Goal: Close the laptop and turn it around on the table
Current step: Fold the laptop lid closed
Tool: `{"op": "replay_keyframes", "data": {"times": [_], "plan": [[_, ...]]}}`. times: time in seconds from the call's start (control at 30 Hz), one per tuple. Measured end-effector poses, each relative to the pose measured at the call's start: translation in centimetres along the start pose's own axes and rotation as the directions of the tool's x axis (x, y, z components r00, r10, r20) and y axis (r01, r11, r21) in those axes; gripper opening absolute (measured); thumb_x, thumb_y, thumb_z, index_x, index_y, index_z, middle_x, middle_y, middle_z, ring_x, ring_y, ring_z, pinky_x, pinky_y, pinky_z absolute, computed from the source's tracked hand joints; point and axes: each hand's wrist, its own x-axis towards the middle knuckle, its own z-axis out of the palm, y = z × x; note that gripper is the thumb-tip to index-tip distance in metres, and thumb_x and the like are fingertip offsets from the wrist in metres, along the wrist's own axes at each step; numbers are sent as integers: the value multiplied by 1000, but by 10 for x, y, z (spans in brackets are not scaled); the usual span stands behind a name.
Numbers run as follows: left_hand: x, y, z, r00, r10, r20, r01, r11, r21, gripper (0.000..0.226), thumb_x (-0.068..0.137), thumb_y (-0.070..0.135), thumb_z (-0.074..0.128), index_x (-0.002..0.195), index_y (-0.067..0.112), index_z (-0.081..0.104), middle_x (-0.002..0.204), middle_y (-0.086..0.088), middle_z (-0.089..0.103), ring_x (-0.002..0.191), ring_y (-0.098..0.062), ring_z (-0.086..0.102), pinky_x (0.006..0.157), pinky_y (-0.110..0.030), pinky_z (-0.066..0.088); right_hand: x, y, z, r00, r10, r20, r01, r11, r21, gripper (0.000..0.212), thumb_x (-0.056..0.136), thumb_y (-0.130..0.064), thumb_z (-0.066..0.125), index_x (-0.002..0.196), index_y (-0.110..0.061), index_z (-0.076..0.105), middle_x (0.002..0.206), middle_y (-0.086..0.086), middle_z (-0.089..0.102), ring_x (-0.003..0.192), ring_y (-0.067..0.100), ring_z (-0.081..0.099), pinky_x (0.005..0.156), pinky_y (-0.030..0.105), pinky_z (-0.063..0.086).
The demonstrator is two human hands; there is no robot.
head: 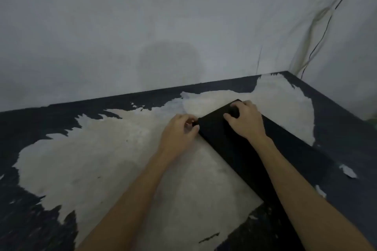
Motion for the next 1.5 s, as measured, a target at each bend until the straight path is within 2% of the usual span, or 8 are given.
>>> {"op": "replay_keyframes", "data": {"times": [0.23,0.5,0.67,0.83,0.93,1.1,1.33,1.5], "plan": [[24,14,29,990,-135,-26,138,970,200,39,99,48,60,126,21,70,114,-4,59,108,-23,59,101,-46,50,21,24,-1,981,194,5,-192,976,-100,67,94,-60,55,141,-12,53,134,16,55,123,35,50,100,47,41],[36,21,42,984,-176,-28,178,970,163,33,96,53,62,113,25,71,106,0,51,100,-22,59,94,-38,49,29,31,-4,974,226,-12,-227,974,-22,52,91,-56,63,102,-5,67,105,12,53,107,33,54,91,45,45],[43,24,38,974,-228,18,228,973,-24,31,90,59,67,106,32,66,113,-2,53,87,-2,55,70,-14,38,34,35,-12,960,281,-13,-277,953,126,50,86,-55,69,85,-5,68,101,12,54,101,31,54,80,38,45],[44,31,34,972,-233,4,228,948,-223,16,92,45,72,95,30,68,94,11,68,79,11,63,57,-6,45,36,34,-16,958,282,-41,-277,955,109,54,86,-61,66,97,-8,67,105,7,52,96,28,56,74,35,38],[42,31,37,948,-319,22,297,855,-425,8,93,35,74,99,30,71,106,14,67,92,6,64,60,-7,47,38,33,-16,957,288,-34,-284,953,102,55,89,-62,63,102,-8,63,107,5,51,88,26,55,72,36,38],[39,42,42,866,-497,47,397,629,-668,32,90,32,80,118,28,66,111,1,68,92,-10,70,55,-11,53,41,30,-18,964,265,-29,-262,963,66,56,92,-66,56,101,-11,52,95,6,60,80,25,54,68,36,37],[26,69,64,694,-674,252,484,178,-857,30,91,29,79,117,19,70,114,-8,78,103,-26,76,90,-47,63,41,29,-22,957,290,-21,-287,952,105,51,94,-65,55,103,-15,50,95,3,61,81,24,55,69,36,35],[21,73,75,720,-674,165,427,243,-871,20,97,39,71,110,28,60,118,-3,74,106,-21,72,94,-44,61,41,28,-26,946,321,-39,-313,939,141,49,92,-65,58,103,-17,51,94,2,60,81,23,54,69,35,34]]}}
